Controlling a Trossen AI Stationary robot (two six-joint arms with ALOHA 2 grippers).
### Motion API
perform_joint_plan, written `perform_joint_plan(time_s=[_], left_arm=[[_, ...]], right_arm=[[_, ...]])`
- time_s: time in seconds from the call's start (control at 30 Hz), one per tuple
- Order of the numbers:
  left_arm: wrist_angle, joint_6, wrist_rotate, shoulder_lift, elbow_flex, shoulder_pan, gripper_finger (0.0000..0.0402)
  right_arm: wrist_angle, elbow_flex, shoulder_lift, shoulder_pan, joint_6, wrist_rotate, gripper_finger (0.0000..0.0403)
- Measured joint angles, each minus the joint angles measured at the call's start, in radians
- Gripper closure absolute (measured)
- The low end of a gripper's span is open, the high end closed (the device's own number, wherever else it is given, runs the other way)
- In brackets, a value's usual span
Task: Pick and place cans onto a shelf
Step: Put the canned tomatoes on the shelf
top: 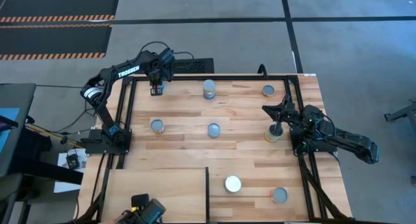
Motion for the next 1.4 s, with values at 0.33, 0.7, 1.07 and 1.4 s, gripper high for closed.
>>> perform_joint_plan(time_s=[0.33,0.7,1.07,1.4], left_arm=[[-0.116,-0.038,0.088,-0.052,0.0,-0.042,0.0401],[-0.193,-0.164,0.165,-0.149,-0.001,-0.149,0.0402],[-0.083,-0.3,0.159,-0.149,-0.076,-0.296,0.0401],[-0.074,-0.385,0.165,-0.149,-0.076,-0.37,0.0401]], right_arm=[[-0.001,0.0,0.0,0.0,0.0,0.0,0.0354],[-0.002,0.0,0.0,0.0,0.0,0.0,0.0354],[-0.003,0.0,0.0,0.0,0.0,0.0,0.0354],[-0.004,0.0,0.0,0.0,0.0,0.0,0.0354]])
